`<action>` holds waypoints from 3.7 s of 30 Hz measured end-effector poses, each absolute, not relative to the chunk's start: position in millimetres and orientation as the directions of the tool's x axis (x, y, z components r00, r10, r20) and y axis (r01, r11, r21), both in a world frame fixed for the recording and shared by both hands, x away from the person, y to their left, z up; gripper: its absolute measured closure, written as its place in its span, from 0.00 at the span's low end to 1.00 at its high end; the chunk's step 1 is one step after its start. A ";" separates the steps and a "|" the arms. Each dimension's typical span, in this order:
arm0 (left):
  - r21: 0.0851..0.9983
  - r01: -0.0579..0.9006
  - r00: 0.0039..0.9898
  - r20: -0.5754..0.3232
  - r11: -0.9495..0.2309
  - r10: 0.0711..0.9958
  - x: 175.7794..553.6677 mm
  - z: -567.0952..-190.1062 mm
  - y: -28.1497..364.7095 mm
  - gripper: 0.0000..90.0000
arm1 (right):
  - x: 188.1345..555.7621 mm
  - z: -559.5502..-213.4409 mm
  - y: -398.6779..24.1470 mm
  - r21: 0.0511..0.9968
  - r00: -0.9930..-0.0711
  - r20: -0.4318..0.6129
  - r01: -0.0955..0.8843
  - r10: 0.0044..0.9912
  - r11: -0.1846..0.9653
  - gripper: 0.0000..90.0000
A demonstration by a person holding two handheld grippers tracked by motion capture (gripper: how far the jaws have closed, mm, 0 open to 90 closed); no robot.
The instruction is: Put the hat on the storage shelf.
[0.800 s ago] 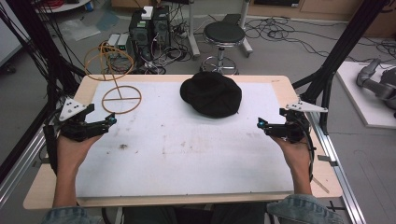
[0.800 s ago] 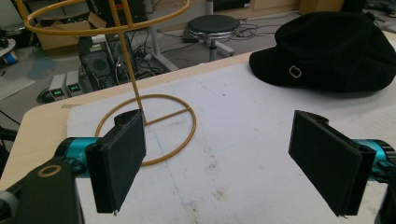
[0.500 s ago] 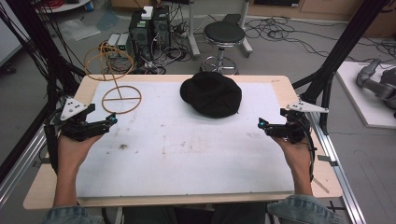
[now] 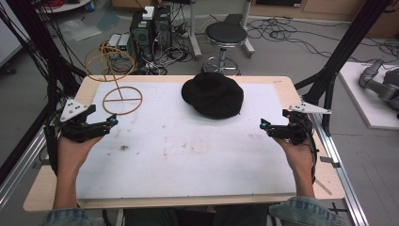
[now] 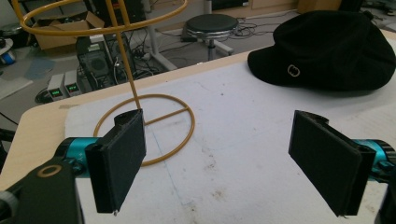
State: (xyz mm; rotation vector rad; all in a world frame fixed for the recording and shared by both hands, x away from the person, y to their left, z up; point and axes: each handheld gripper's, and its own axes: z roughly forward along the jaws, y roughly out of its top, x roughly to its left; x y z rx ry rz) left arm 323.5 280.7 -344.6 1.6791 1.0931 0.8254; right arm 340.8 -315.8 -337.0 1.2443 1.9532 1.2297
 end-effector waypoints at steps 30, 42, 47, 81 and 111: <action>0.947 0.289 0.373 0.021 -0.138 0.927 320.7 -342.0 289.0 0.21 | 397.6 -299.8 -272.7 0.951 -0.476 0.033 0.284 0.879 0.118 0.06; 0.947 0.293 0.372 0.012 -0.130 0.928 321.9 -343.2 292.6 0.21 | 444.9 -254.7 -237.7 0.959 -0.514 -0.021 0.232 0.858 0.162 0.06; 0.948 0.293 0.373 0.011 -0.129 0.928 321.7 -343.2 292.6 0.21 | 461.0 -248.3 -224.8 0.963 -0.532 -0.027 0.215 0.846 0.166 0.06; 0.952 0.286 0.361 0.001 -0.112 0.933 321.5 -343.2 298.2 0.21 | 538.3 -355.9 -212.4 0.863 -0.480 0.062 0.467 0.875 0.195 0.06; 0.950 0.291 0.359 0.000 -0.112 0.933 322.4 -345.0 299.5 0.21 | 558.4 -393.4 -198.8 0.826 -0.506 0.096 0.521 0.857 0.214 0.31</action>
